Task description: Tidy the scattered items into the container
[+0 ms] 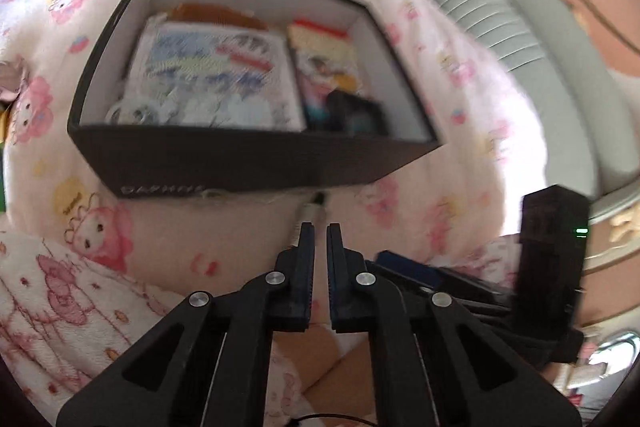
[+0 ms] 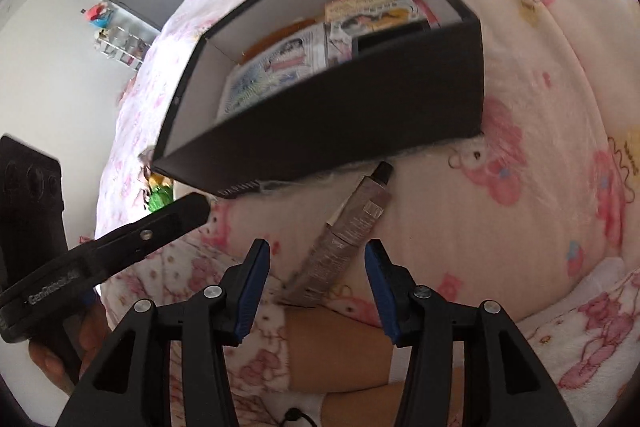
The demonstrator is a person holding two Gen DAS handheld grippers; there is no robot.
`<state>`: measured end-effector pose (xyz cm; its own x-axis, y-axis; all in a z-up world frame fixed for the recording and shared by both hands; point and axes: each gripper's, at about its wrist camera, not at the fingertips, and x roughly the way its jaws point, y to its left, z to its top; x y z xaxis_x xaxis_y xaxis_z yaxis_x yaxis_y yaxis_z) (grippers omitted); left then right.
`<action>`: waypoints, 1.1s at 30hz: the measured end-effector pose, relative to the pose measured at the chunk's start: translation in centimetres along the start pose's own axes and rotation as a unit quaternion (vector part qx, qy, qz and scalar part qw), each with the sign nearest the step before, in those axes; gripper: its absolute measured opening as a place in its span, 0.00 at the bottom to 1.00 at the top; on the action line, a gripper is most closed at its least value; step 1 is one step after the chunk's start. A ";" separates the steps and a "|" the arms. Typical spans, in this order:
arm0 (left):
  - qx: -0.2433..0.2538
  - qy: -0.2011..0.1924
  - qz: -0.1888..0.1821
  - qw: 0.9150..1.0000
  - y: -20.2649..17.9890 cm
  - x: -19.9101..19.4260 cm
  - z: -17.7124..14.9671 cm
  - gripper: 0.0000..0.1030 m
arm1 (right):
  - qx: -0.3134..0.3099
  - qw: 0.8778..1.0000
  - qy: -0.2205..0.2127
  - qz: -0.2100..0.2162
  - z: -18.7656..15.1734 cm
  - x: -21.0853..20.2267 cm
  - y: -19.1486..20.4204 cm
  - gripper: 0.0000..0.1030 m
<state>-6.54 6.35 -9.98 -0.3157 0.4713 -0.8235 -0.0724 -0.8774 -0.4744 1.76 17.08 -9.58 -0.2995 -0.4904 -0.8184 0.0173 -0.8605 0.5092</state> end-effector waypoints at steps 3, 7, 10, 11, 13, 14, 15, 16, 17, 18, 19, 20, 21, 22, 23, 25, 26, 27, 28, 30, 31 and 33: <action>0.006 0.027 0.032 0.999 0.4 2.0 -0.6 0.03 | 0.017 1.000 0.020 -0.007 0.1 1.9 -0.7 0.46; -0.005 0.041 0.050 0.998 1.3 3.3 -1.2 0.03 | 0.031 0.998 0.051 -0.036 0.5 5.1 -1.3 0.46; -0.010 0.039 0.056 0.998 1.9 3.2 -1.3 0.04 | 0.018 0.996 0.068 -0.052 1.3 7.2 -0.8 0.47; -0.011 0.038 0.059 0.997 2.1 3.2 -1.2 0.05 | 0.016 0.996 0.071 -0.056 1.7 8.0 -0.6 0.48; -0.011 0.035 0.063 0.997 2.1 3.1 -1.0 0.06 | 0.021 0.995 0.073 -0.064 2.3 9.4 -0.8 0.49; -0.010 0.035 0.063 0.997 2.2 3.0 -1.1 0.06 | 0.026 0.995 0.073 -0.068 2.4 9.9 -1.0 0.49; -0.008 0.036 0.061 0.997 2.2 2.9 -1.2 0.07 | 0.032 0.995 0.071 -0.066 2.6 10.4 -1.4 0.49; -0.007 0.037 0.060 0.998 2.2 2.9 -1.3 0.08 | 0.039 0.995 0.066 -0.058 2.5 10.7 -1.9 0.45; -0.006 0.037 0.060 0.997 2.2 2.8 -1.3 0.08 | 0.039 0.996 0.060 -0.051 2.5 10.5 -2.1 0.39; -0.005 0.037 0.062 0.997 2.2 2.9 -1.5 0.09 | 0.037 0.997 0.056 -0.047 2.4 10.2 -2.2 0.37; -0.005 0.038 0.062 0.997 2.1 3.0 -1.3 0.09 | 0.040 0.997 0.050 -0.035 2.3 9.7 -2.4 0.37; -0.006 0.039 0.062 0.997 2.2 3.1 -1.4 0.09 | 0.047 0.998 0.043 -0.024 2.3 9.1 -2.6 0.36; -0.007 0.041 0.061 0.997 2.2 3.3 -1.4 0.09 | 0.054 0.998 0.034 -0.014 2.1 8.4 -2.9 0.36; -0.007 0.043 0.060 0.997 2.1 3.5 -1.4 0.09 | 0.063 0.998 0.021 -0.004 1.9 7.4 -3.2 0.36; -0.006 0.045 0.059 0.997 2.0 3.6 -1.5 0.09 | 0.068 0.998 0.012 0.001 1.8 6.8 -3.4 0.34; -0.002 0.049 0.058 0.997 1.7 3.9 -1.5 0.12 | 0.082 0.996 -0.008 0.016 1.7 5.3 -4.0 0.33; -0.003 0.050 0.057 0.997 1.7 4.0 -1.5 0.15 | 0.093 0.995 -0.022 0.021 1.9 4.8 -4.3 0.33; -0.006 0.053 0.054 0.997 1.8 4.1 -1.5 0.18 | 0.112 0.992 -0.044 0.026 1.8 4.1 -4.9 0.33; -0.007 0.055 0.049 0.997 1.9 4.2 -1.6 0.19 | 0.135 0.989 -0.059 0.028 1.7 3.7 -5.6 0.33; -0.001 0.062 0.042 0.997 1.7 4.6 -1.7 0.19 | 0.196 0.977 -0.081 0.024 1.4 3.7 -7.6 0.33; 0.002 0.066 0.040 0.997 1.6 4.9 -1.8 0.19 | 0.215 0.974 -0.075 0.021 1.4 4.3 -8.6 0.33; 0.005 0.080 0.029 0.996 1.2 5.7 -1.8 0.19 | 0.243 0.967 -0.061 0.044 1.1 5.0 -10.1 0.33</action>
<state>-6.72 8.17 -15.83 -0.1648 0.4277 -0.8887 -0.0685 -0.9039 -0.4223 -0.97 23.49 -18.58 -0.4284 -0.5134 -0.7436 -0.3934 -0.6348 0.6650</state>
